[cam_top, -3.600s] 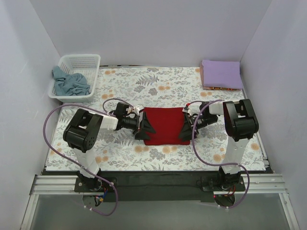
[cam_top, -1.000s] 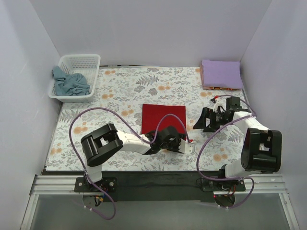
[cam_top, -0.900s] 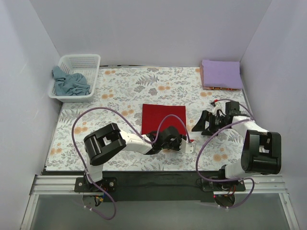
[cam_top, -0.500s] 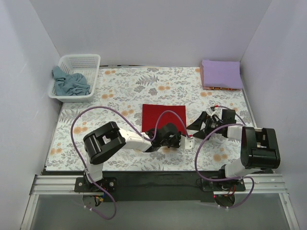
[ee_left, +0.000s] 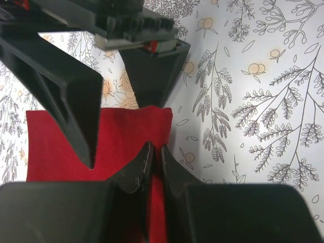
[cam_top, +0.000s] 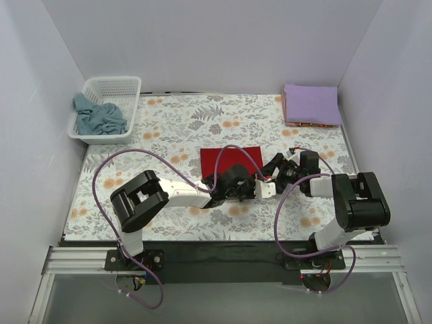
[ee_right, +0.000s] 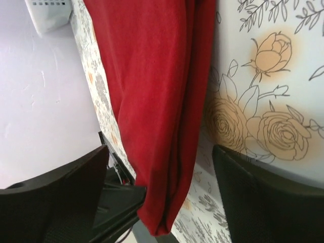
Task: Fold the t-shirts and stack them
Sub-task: Neatly place the folded tshirt to the corner
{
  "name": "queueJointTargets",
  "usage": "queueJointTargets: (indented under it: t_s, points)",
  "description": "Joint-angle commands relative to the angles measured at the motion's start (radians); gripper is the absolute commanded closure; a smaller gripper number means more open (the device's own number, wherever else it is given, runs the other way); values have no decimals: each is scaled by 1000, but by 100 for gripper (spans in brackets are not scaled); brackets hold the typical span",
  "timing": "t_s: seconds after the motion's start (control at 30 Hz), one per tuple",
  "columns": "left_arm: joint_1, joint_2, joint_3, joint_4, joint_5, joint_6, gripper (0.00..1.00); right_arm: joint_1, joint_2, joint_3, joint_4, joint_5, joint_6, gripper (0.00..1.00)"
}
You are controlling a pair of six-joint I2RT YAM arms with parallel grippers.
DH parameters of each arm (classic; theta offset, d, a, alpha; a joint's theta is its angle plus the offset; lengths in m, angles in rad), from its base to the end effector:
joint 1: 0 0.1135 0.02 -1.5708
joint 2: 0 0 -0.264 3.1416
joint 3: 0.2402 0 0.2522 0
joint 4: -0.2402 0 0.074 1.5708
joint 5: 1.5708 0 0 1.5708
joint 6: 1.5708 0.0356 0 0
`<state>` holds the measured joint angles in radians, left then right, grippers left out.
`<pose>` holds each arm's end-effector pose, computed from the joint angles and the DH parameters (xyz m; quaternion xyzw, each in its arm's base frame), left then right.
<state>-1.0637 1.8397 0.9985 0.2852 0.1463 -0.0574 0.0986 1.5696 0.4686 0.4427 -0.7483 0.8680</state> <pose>0.1853 -0.3442 0.1678 0.4514 0.7465 -0.3117 0.3765 0.2596 0.0500 0.1250 0.1643 0.8350 0.4811 0.2107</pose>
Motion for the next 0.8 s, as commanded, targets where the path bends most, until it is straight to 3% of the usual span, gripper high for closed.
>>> queueJointTargets:
  t_s: [0.0,0.03,0.1,0.13,0.2,0.3,0.43,0.53,0.7,0.77]
  points:
    - [7,-69,32,6,25,-24,100,30,35,2,91,96,88,15]
    - [7,-68,31,9,26,-28,100,33,43,11,96,110,94,26]
    - [8,-69,32,8,26,-36,100,46,72,37,103,159,101,38]
    - [10,-69,32,9,26,-41,100,47,79,45,102,179,106,53]
    - [10,-66,38,8,24,-48,100,52,104,54,103,226,153,61]
    - [11,-69,45,0,26,-59,100,73,119,85,103,260,173,63]
    - [21,-79,45,-3,38,-73,100,99,190,135,103,293,181,46]
    - [22,-89,37,0,42,-85,100,102,251,195,106,297,180,46]
    - [28,-100,22,12,47,-101,100,110,309,255,111,313,181,57]
    - [36,-94,28,14,49,-131,100,112,325,286,113,300,172,76]
